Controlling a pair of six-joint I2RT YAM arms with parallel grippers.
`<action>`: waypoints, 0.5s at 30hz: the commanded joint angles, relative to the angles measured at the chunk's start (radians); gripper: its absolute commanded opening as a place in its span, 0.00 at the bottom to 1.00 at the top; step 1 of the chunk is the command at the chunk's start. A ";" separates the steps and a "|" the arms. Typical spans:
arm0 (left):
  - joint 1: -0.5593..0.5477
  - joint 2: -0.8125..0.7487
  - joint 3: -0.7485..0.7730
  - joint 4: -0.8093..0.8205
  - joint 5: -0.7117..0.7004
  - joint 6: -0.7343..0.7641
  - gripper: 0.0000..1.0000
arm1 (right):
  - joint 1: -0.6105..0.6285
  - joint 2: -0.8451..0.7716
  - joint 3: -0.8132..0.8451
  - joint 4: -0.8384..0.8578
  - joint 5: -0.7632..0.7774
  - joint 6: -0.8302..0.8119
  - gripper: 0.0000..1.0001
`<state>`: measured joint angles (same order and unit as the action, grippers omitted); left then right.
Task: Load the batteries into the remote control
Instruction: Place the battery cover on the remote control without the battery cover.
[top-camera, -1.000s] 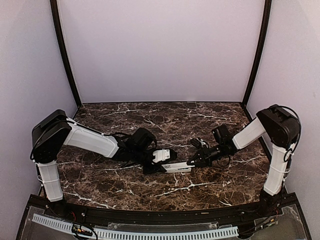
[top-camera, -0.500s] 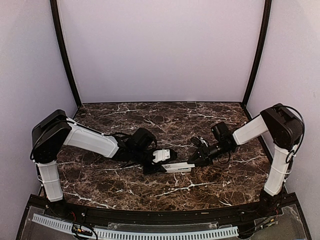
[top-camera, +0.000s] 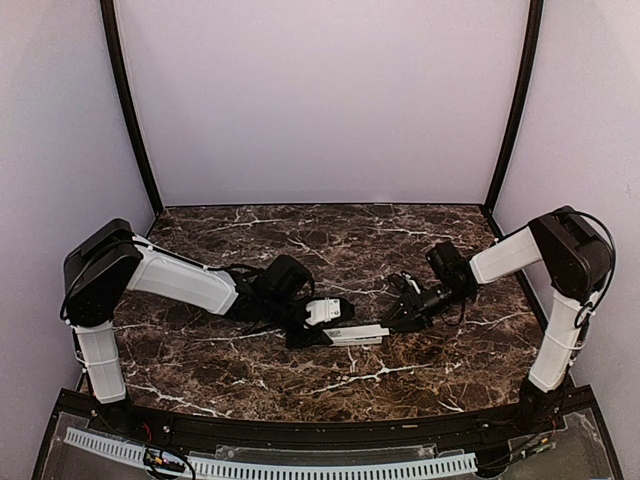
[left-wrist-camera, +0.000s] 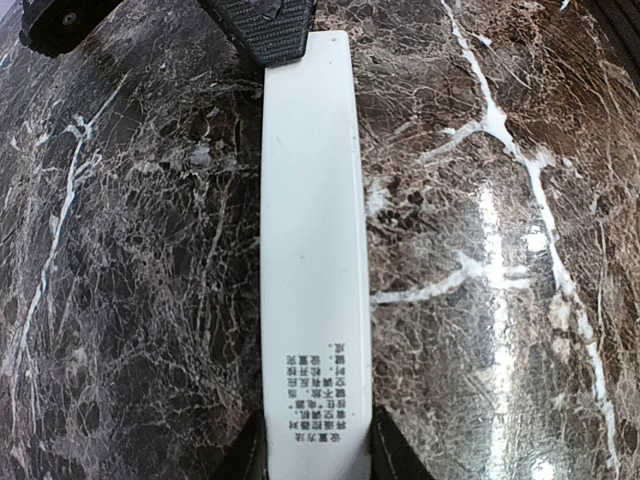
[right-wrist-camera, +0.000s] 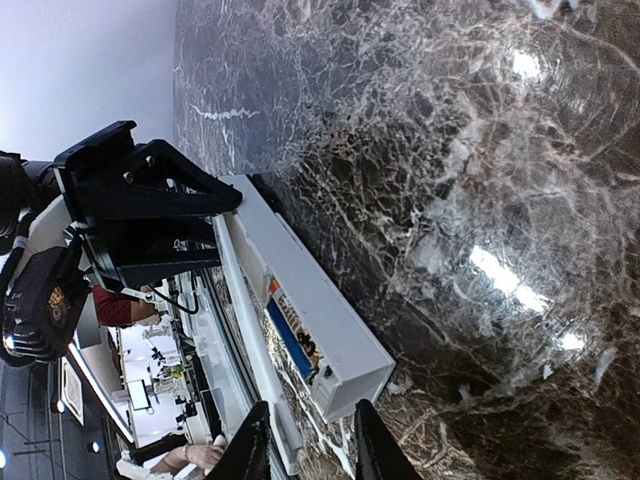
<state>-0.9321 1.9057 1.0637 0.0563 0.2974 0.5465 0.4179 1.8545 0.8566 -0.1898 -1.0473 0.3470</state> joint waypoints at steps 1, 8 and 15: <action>-0.005 0.025 0.008 -0.088 -0.002 0.009 0.00 | -0.002 -0.014 -0.006 -0.013 0.012 -0.019 0.25; -0.005 0.033 0.017 -0.097 -0.009 0.004 0.02 | -0.003 -0.015 -0.024 -0.004 -0.008 -0.019 0.25; -0.006 0.041 0.020 -0.104 -0.019 0.005 0.04 | -0.002 -0.024 -0.050 0.008 -0.013 -0.015 0.20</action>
<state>-0.9333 1.9148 1.0840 0.0326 0.2947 0.5465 0.4179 1.8545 0.8238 -0.1883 -1.0515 0.3386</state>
